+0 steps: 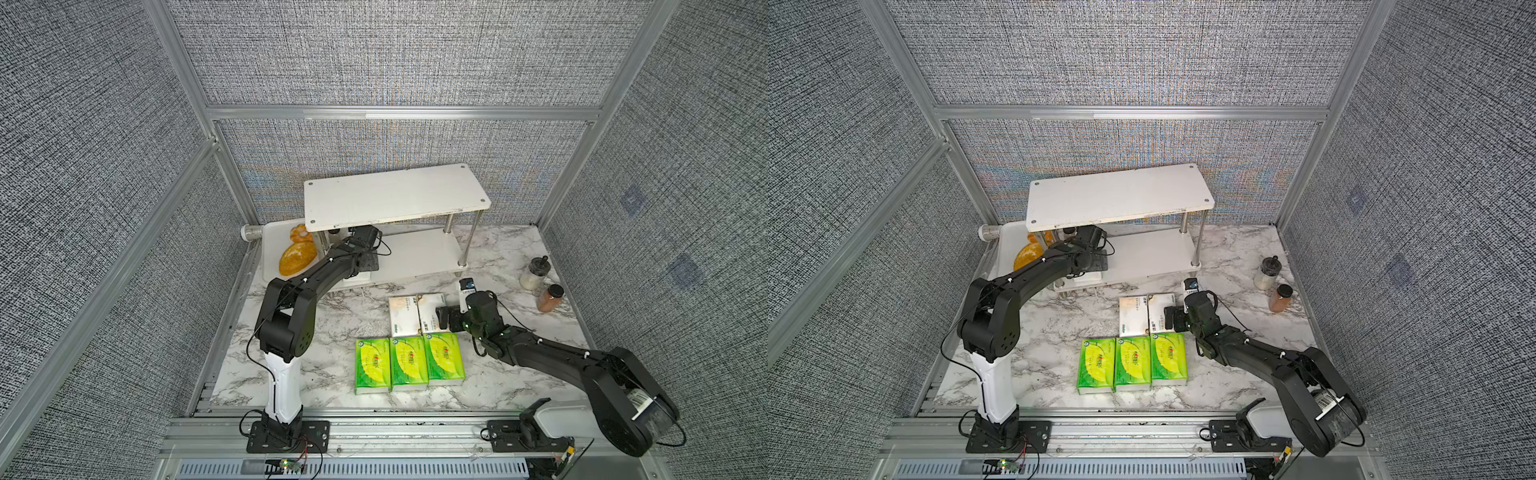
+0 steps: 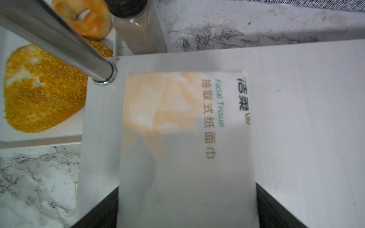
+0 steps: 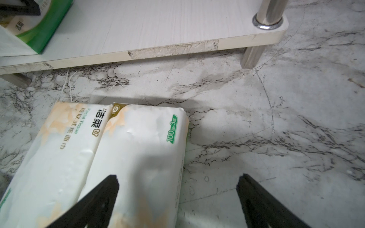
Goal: Place the tissue boxes on the shelf by color
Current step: Place a box of tissues on the shelf.
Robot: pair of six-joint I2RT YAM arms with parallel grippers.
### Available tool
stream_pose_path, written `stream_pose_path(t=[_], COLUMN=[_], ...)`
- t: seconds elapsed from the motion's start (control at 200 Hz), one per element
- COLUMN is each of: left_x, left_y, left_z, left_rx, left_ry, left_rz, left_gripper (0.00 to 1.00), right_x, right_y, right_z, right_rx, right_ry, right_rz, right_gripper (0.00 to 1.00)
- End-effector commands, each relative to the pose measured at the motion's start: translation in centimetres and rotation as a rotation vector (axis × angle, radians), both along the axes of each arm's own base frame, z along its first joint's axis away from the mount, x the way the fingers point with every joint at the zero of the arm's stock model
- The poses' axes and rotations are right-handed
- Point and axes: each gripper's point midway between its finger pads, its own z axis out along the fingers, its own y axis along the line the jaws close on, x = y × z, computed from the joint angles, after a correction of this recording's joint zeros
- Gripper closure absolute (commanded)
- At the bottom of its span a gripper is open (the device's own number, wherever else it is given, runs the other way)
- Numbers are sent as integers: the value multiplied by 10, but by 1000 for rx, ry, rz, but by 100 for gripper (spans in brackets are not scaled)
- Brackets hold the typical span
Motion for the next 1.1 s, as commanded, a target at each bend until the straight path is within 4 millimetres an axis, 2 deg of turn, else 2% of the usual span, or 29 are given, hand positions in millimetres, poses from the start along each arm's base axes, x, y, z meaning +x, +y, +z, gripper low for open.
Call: stream_pose_path(t=[0.0, 0.25, 0.395, 0.48, 0.691, 0.881, 1.096], left_x=[1, -9, -22, -27, -34, -49, -61], left_y=[-4, -10, -23, -28, -23, -22, -20], left_z=[22, 46, 58, 54, 25, 23, 16], left_rx=[-18, -8, -10, -11, 11, -18, -3], left_ry=[-36, -67, -85, -77, -26, -48, -20], left_rz=[-16, -33, -68, -67, -49, -47, -91], left_gripper=[3, 1, 1, 1, 1, 1, 1], right_x=[3, 1, 1, 2, -1, -4, -2], right_y=[4, 4, 4, 4, 3, 1, 9], right_z=[5, 9, 14, 15, 17, 16, 19], right_rx=[15, 8, 14, 15, 20, 18, 28], right_ry=[-16, -24, -35, -39, -44, -46, -50], right_rz=[2, 2, 1, 1, 2, 0, 20], right_gripper=[1, 1, 1, 1, 1, 1, 1])
